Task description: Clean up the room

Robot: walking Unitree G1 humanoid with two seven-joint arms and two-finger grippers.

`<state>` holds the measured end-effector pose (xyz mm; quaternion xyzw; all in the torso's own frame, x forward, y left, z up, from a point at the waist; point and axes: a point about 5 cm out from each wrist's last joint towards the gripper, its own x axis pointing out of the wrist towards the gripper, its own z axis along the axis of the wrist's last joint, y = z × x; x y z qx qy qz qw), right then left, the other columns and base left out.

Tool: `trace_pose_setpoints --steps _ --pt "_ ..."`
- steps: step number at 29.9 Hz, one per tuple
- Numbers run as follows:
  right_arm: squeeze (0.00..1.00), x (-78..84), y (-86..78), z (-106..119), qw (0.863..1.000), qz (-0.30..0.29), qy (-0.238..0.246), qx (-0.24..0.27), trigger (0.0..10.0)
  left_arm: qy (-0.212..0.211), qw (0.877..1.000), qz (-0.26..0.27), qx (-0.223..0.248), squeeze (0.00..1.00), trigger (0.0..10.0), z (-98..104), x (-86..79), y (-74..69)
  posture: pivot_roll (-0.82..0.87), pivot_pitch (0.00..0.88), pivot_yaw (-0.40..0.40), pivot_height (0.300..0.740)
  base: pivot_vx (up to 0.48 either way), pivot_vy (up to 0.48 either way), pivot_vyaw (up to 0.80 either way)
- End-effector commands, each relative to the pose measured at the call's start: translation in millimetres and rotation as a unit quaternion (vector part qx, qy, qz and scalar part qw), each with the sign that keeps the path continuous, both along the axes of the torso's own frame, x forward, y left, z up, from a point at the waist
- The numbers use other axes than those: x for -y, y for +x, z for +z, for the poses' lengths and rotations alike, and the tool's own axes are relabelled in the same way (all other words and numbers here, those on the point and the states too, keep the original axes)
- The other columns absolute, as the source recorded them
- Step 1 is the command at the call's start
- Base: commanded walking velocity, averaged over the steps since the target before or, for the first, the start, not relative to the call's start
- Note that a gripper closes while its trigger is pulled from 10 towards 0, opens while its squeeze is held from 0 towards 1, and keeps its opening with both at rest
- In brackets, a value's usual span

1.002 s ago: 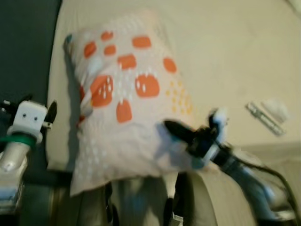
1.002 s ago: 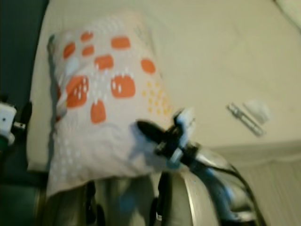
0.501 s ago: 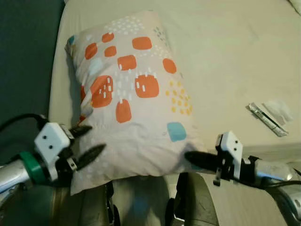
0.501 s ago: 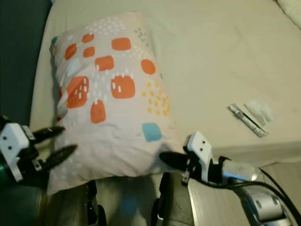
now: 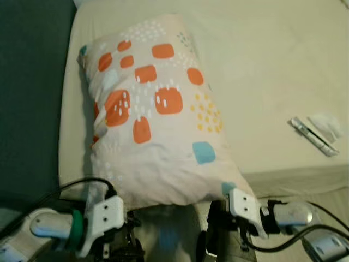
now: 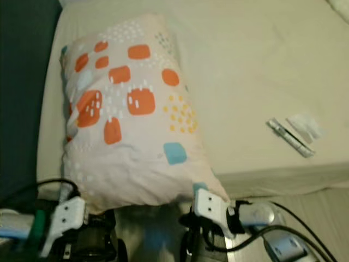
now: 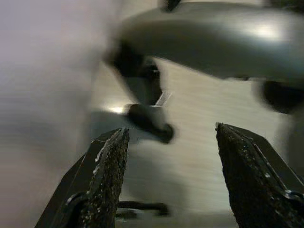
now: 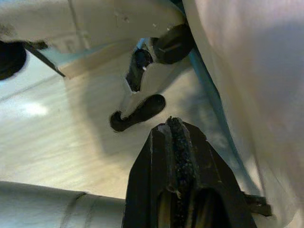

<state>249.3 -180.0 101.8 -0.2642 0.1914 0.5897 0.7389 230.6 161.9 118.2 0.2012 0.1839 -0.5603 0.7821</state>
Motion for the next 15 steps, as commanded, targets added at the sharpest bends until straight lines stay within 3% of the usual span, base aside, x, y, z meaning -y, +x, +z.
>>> trace_pose_setpoints --steps 1,7,10,13,15 --pt "0.00 -4.1 -2.9 -12.1 1.000 0.010 -0.012 -0.005 10.0 0.027 0.999 0.021 -0.005 0.00 10.0 -14.7 -4.6 3.7 0.04 0.266 0.097 0.570 0.000 0.000 0.00" --pt "0.00 -33.3 9.1 -35.2 0.997 0.056 -0.055 0.015 10.0 0.090 0.986 0.131 0.042 0.00 10.0 -27.2 -21.0 45.7 0.06 0.287 0.098 0.570 0.000 0.000 0.00" --pt "0.00 -40.5 10.3 -39.0 0.996 0.066 -0.056 0.012 10.0 0.098 0.983 0.150 0.050 0.00 10.0 -28.0 -24.7 51.7 0.06 0.287 0.098 0.570 0.000 0.000 0.00" --pt "0.00 -63.2 27.8 -47.9 0.995 0.047 -0.068 0.057 10.0 0.113 0.972 0.191 0.074 0.00 10.0 -29.7 -30.4 67.9 0.08 0.288 0.094 0.570 0.000 0.000 0.00" --pt "0.00 -77.4 49.6 -49.6 0.986 -0.006 -0.101 0.131 10.0 0.101 0.965 0.224 0.096 0.00 10.0 -24.6 -30.8 79.3 0.09 0.288 0.092 0.570 0.000 0.000 0.00"
